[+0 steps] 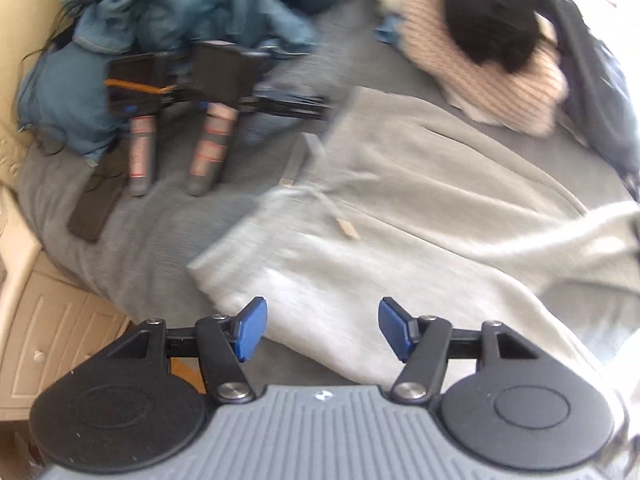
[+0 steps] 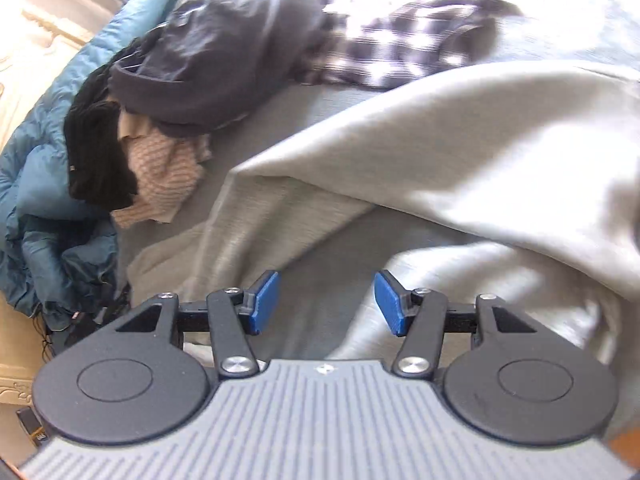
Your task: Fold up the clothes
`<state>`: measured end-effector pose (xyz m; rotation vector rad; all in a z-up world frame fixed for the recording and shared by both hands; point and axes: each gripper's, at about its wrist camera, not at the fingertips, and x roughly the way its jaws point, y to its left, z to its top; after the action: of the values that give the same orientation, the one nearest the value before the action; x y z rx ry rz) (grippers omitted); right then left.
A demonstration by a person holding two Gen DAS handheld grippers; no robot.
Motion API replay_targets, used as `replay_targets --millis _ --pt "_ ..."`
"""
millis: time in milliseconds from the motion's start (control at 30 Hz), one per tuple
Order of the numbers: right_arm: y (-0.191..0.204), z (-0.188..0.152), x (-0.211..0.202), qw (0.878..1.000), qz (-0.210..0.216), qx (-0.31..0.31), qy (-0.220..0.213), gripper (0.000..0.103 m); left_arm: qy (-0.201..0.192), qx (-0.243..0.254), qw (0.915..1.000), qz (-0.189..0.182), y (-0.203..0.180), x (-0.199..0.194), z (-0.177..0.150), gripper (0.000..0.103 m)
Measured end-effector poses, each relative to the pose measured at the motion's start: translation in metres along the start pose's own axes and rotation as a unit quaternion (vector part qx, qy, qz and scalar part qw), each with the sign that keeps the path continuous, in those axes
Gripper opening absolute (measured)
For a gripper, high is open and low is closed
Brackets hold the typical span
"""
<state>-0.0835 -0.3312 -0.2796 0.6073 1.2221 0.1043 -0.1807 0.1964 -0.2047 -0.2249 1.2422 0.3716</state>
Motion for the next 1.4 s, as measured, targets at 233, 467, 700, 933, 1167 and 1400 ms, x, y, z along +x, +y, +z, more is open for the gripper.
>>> replay_targets --millis 233,467,700,933,1167,1400 --pt "-0.065 -0.076 -0.016 0.989 -0.097 -0.106 0.048 0.053 0.039 0.203 0.9769 -0.055 -0.148 -0.002 -0.043 0.071" --pt "-0.059 -0.126 0.007 0.942 -0.176 -0.279 0.064 0.055 -0.002 0.435 0.8979 -0.068 -0.242 -0.020 -0.104 0.076" --pt "-0.107 -0.088 -0.026 0.988 -0.150 0.020 -0.013 0.056 -0.054 0.601 0.7897 -0.108 -0.280 -0.020 -0.151 0.079" --pt "-0.184 -0.047 -0.056 0.938 -0.052 0.313 -0.141 0.077 -0.062 0.630 0.7651 -0.121 -0.303 -0.020 -0.160 0.080" --pt "-0.244 -0.004 -0.009 0.899 -0.007 0.413 -0.144 0.079 -0.072 0.620 0.7769 -0.081 -0.323 -0.026 -0.166 0.080" --pt "-0.237 0.047 0.028 0.962 -0.032 0.263 -0.064 0.036 -0.059 0.554 0.8287 -0.049 -0.361 -0.024 -0.184 0.078"
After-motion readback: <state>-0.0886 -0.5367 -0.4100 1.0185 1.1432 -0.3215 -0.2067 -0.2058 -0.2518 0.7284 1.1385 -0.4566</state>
